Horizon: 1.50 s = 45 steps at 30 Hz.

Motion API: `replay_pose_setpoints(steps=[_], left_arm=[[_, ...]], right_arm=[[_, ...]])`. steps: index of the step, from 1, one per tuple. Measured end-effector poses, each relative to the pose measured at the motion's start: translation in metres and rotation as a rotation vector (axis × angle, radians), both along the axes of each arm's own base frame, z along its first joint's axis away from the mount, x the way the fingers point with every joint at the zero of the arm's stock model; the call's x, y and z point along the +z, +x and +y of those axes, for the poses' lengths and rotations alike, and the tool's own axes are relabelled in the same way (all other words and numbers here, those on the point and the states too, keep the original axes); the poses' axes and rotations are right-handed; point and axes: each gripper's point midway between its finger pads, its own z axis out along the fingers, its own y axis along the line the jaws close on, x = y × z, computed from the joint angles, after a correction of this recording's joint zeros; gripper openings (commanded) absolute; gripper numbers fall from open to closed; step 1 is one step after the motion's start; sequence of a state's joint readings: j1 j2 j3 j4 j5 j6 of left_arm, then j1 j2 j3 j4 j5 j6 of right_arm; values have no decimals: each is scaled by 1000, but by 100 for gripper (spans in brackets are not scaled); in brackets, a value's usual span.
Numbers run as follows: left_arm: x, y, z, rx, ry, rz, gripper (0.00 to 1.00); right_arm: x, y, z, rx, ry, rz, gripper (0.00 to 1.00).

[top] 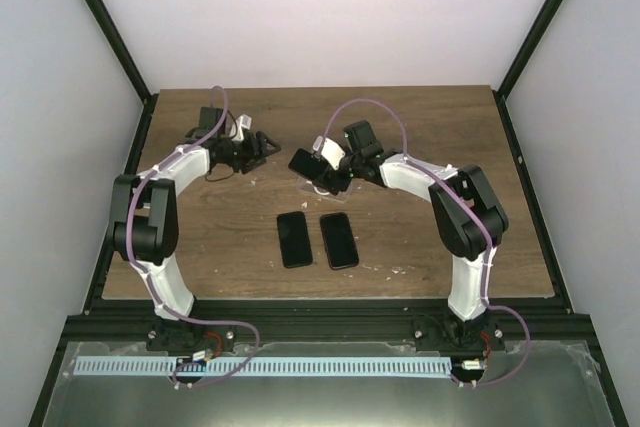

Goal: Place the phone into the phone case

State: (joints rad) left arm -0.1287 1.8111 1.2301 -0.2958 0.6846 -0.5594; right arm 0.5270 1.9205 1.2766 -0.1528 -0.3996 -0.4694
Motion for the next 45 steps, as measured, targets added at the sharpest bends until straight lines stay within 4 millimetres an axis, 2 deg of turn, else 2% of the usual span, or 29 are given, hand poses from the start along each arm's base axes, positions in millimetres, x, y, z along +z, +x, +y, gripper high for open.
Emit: replay_pose_setpoints(steps=[9,15,19,28,34,38,45], left_arm=[[-28,4,-15,-21,-30,53,63],[-34,5,-28,-40,-30,67,61],[-38,11,-38,-51,-32,66,59],[-62,14,-49,-62,-27,111,54],[-71,13,-53,-71,-24,122,49],[-79,12,-58,-83,-23,134,41],[-92,8,-60,-92,-22,161,42]], right_arm=[[-24,-5,1,108,-58,-32,76],[-39,-7,-1,133,-80,-15,78],[-42,-3,-7,130,-88,-21,78],[-49,1,-15,131,-97,-13,78],[-50,0,-15,134,-97,-14,82],[-50,0,-15,135,-98,-12,83],[-53,-3,-19,120,-110,15,83]])
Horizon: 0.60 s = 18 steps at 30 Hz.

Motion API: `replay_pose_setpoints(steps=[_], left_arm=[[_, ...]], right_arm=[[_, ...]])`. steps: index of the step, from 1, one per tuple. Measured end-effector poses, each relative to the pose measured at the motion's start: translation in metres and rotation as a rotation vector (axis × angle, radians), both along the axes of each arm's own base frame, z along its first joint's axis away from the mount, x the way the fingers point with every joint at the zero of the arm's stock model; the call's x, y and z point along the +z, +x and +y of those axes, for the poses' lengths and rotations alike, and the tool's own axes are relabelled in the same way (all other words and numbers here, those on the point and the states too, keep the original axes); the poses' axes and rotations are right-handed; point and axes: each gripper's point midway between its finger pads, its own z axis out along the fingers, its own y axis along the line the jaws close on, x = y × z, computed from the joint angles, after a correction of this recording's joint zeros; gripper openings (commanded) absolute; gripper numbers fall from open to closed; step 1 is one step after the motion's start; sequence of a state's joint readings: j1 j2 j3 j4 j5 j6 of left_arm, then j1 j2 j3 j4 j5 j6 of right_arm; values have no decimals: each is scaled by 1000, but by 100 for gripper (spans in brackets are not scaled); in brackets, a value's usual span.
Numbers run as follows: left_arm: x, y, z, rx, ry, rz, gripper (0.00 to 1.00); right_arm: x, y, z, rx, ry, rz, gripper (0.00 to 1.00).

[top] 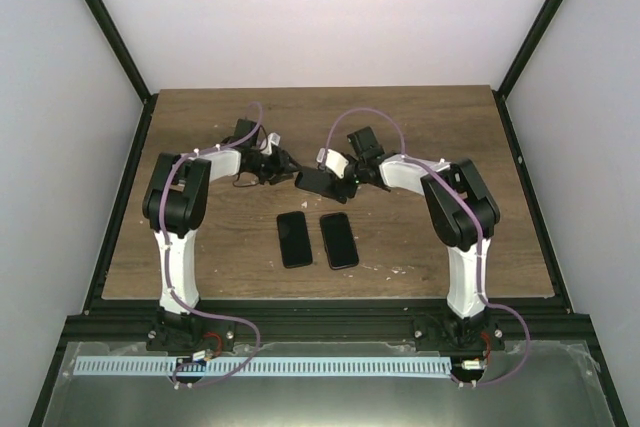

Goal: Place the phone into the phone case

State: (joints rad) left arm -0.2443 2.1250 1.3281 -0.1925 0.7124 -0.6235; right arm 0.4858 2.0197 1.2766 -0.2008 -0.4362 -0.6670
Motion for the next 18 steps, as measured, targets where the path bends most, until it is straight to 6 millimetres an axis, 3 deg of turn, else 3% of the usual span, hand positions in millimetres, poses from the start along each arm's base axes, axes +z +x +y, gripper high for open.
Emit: replay_pose_setpoints(steps=[4,11,14,18], left_arm=[[1,1,-1,-6,2,-7,42],[2,3,1,-26,26,-39,39],[3,5,1,-31,32,-49,38],[6,9,-1,-41,37,-69,38]], right_arm=[[19,4,0,-63,34,4,81],[86,15,-11,-390,216,67,78],[91,11,-22,-554,271,152,71],[77,11,-36,-736,292,257,59]])
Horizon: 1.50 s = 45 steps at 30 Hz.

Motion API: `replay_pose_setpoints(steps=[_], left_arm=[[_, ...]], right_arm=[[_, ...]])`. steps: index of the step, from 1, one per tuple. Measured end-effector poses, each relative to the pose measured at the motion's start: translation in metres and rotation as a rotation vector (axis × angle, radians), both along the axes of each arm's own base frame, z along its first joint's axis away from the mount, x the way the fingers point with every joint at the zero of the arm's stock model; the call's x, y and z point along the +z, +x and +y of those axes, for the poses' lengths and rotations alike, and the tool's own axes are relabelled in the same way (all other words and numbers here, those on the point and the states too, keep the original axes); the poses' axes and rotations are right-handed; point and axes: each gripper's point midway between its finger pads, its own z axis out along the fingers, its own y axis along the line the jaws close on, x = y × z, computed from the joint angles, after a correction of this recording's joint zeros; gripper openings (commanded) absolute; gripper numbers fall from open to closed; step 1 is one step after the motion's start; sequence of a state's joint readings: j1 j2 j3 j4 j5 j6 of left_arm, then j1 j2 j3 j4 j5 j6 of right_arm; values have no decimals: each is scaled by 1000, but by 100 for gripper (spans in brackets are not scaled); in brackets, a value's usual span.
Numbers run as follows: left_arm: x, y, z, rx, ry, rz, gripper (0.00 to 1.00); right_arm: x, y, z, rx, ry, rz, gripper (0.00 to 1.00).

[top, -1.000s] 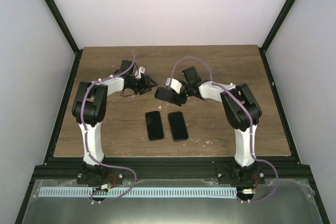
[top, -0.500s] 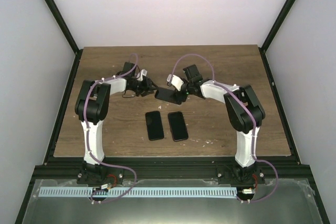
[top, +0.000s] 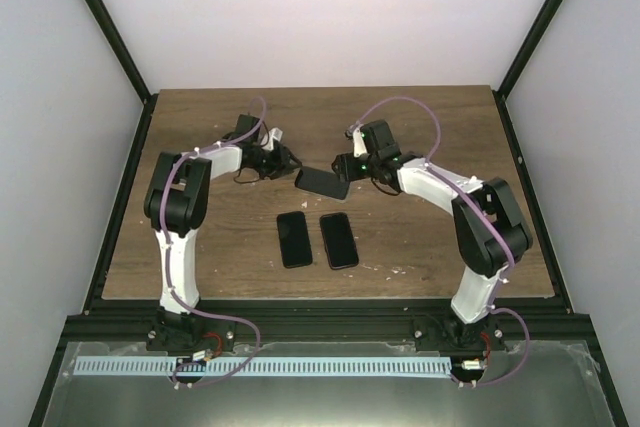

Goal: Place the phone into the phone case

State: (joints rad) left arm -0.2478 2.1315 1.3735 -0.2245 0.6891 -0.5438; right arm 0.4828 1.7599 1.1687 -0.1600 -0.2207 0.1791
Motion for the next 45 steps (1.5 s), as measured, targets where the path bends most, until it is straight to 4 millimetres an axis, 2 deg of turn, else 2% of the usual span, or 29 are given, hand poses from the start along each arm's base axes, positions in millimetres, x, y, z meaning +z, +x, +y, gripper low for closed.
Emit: replay_pose_setpoints(steps=[5,14,16,19,21,23,31,36,38,39,41,45], left_arm=[[-3,1,-2,-4,15,-2,38],[-9,-1,-7,-21,51,11,37],[-8,-1,-8,-26,57,10,35],[-9,-3,-11,-31,68,8,30],[-11,-4,-12,-35,69,12,27],[-11,-5,-15,-41,72,11,24],[-12,-4,-16,-45,92,1,21],[-11,-4,-22,-57,96,-7,21],[-12,-6,-24,-61,96,-7,22],[-12,-6,-25,-63,96,-9,23],[-12,-7,-26,-64,96,-11,33],[-10,-9,-28,-66,112,-14,37]], right_arm=[[-30,2,-13,-149,11,124,58],[-87,-3,-22,-225,-32,271,59],[-85,0,-21,-229,-25,264,55],[-87,0,-20,-232,-21,267,41],[-88,0,-17,-226,-3,269,35],[-88,0,-17,-226,5,264,30],[-86,-2,-21,-240,50,233,17],[-84,-15,-28,-250,56,223,17],[-85,-24,-28,-247,56,230,20],[-86,-29,-28,-243,56,234,24],[-86,-39,-28,-235,52,242,30],[-93,-54,-34,-236,24,264,31]])
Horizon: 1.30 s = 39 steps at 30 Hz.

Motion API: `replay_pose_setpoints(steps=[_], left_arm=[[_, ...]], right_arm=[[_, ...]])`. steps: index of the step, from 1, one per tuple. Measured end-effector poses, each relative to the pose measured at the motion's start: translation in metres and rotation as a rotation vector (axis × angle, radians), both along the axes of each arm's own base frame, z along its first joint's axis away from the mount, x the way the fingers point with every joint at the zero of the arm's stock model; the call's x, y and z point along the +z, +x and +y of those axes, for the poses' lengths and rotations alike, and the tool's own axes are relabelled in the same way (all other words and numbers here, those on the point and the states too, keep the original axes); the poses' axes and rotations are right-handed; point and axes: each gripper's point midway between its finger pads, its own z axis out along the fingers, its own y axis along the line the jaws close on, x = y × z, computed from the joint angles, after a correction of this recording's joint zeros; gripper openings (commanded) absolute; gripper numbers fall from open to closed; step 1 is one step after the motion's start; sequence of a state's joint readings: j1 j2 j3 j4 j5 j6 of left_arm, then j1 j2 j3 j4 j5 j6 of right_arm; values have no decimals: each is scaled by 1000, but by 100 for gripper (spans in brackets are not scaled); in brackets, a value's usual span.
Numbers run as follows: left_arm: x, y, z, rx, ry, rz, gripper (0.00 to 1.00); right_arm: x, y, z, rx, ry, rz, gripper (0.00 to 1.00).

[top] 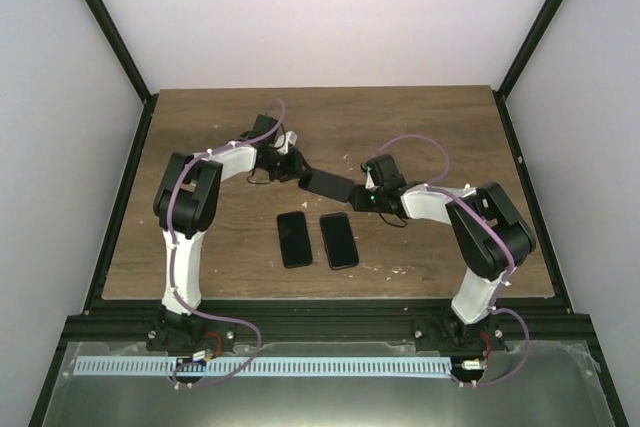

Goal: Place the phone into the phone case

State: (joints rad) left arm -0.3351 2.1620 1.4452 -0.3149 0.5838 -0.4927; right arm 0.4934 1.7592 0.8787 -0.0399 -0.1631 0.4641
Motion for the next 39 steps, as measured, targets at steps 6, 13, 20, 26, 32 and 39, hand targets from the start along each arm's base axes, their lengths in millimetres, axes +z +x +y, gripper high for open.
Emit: replay_pose_setpoints(steps=[6,13,20,26,32,39], left_arm=[[0,-5,0,0,19,2,32],[-3,-14,0,0,-9,3,22],[-1,-19,-12,-26,-35,-15,20],[-2,-17,-8,-20,-13,-31,36],[17,-16,2,22,9,-47,49],[61,-13,9,61,-27,-110,45]], right_arm=[[2,-10,-6,4,-9,-6,34],[0,-12,-4,19,-2,-29,32],[1,-16,7,35,40,-37,29],[1,-23,16,47,53,-28,34],[8,-41,28,114,58,-8,57],[39,-31,9,125,42,-71,65]])
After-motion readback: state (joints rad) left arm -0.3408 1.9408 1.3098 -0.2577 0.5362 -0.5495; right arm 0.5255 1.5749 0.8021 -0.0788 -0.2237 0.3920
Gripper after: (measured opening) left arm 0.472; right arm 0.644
